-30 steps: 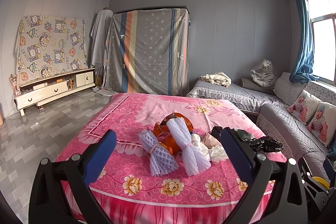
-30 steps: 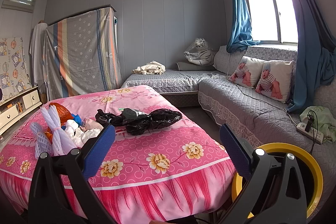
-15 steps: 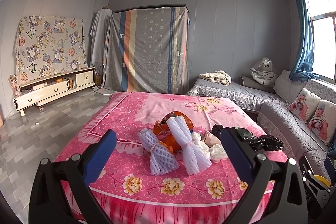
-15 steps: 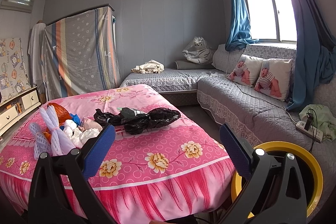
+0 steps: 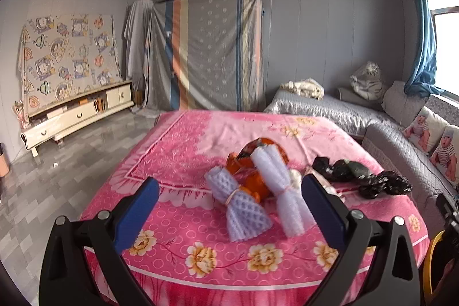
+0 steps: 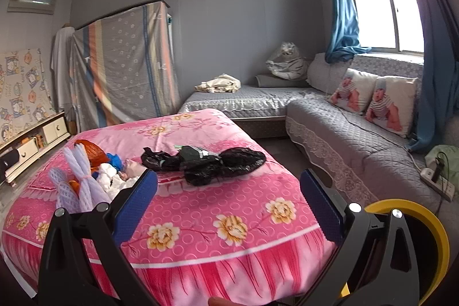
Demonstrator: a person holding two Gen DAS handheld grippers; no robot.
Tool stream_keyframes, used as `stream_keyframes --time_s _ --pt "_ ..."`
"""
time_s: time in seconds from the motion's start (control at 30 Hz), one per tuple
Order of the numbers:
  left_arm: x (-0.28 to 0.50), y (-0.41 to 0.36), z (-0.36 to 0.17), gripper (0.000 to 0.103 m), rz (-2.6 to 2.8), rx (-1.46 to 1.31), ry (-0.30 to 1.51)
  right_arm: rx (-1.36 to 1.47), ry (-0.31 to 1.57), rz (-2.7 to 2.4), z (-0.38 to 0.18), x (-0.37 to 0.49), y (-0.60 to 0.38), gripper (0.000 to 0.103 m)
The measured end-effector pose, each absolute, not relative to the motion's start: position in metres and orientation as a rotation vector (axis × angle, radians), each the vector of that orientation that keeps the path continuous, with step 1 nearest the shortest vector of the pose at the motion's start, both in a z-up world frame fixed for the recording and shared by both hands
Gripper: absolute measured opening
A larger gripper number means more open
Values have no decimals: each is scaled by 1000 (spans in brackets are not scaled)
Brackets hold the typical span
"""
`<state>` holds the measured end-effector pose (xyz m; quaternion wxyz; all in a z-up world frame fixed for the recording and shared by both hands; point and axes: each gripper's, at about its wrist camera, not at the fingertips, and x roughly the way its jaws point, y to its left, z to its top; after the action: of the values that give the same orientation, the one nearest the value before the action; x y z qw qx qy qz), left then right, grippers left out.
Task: Collect trash
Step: 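Reach the left tool to the white foam net while the right tool reaches the black bag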
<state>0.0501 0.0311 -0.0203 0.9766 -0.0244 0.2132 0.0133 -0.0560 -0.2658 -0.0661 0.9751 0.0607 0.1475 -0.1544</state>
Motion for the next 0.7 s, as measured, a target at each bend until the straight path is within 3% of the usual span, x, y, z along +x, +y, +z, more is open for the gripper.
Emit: stream_keyframes --time_s 0.4,0.7 --pt "100 57 -53 96 -165 -81 615 237 316 3 -54 -15 -283 95" --pt "137 66 -79 96 -185 -103 718 403 530 257 -68 40 -289 95"
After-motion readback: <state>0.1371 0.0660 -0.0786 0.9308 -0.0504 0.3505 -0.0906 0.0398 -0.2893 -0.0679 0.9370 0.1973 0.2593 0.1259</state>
